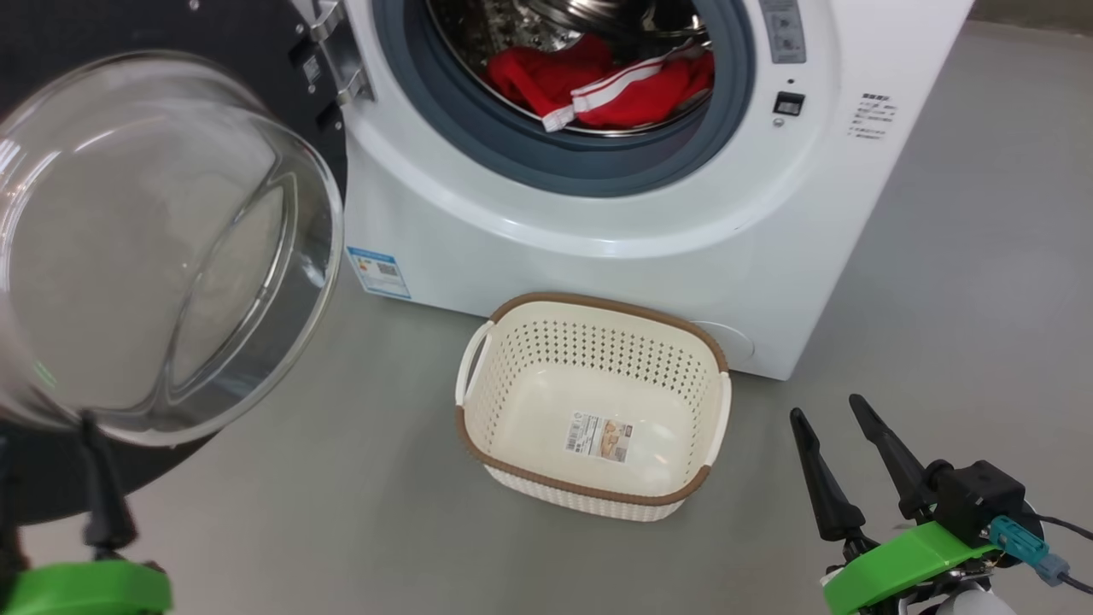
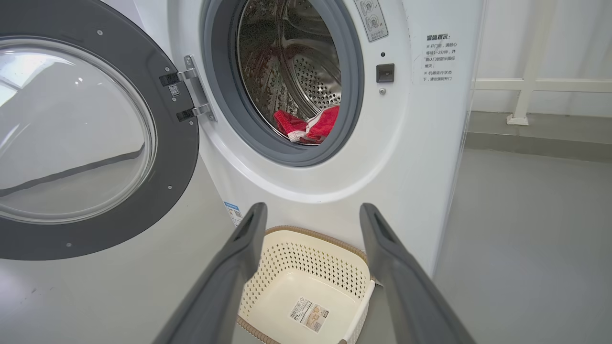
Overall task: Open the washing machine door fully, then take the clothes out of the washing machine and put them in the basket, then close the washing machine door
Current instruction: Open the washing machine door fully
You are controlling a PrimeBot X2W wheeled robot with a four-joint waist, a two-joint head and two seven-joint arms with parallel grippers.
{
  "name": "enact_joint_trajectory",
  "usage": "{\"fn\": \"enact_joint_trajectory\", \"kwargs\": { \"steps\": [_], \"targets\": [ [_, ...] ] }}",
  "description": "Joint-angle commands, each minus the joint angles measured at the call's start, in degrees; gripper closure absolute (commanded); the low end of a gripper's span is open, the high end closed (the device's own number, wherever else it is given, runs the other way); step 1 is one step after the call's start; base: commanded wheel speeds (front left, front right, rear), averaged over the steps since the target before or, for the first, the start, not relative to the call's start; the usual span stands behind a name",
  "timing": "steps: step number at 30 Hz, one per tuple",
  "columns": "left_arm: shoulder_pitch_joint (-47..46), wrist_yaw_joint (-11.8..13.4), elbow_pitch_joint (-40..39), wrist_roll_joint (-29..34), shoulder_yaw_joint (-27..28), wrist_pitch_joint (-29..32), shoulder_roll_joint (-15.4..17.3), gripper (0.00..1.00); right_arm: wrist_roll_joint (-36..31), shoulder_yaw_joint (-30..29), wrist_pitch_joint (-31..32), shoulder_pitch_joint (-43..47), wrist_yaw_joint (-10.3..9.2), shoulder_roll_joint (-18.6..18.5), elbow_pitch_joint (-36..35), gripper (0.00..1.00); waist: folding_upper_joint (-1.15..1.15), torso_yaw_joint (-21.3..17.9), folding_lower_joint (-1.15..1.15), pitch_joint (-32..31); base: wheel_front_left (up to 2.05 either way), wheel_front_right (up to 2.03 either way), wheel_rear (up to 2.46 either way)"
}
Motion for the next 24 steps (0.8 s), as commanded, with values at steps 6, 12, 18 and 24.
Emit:
{"fn": "enact_joint_trajectory", "kwargs": {
  "steps": [6,12,18,24],
  "targets": [
    [4.4,-0.3,-5.0,-2.2,-5.2,-0.3,1.2,0.0,0.3,-0.6,-0.4,1.3,0.37,0.3,-1.9,0.0,0.0,-3.0,0.0,-1.8,0.0,0.0,0.0],
    [5.9,-0.3,-5.9,-3.4,-9.8,-0.3,1.3,0.0,0.1,-2.1,-0.4,1.8,0.37,0.4,-2.3,0.0,0.0,-5.0,0.0,-1.6,0.0,0.0,0.0],
    [6.3,-0.3,-7.2,-5.3,-13.1,-0.3,1.9,0.0,0.0,-3.7,-0.4,1.8,0.37,0.4,-2.7,0.0,0.0,-7.9,0.0,-0.8,0.0,0.0,0.0],
    [7.0,-0.3,-8.4,-7.6,-16.9,-0.3,2.4,0.0,0.0,-5.5,-0.4,1.6,0.37,0.5,-3.0,0.0,0.0,-10.9,0.0,-0.1,0.0,0.0,0.0]
  ]
}}
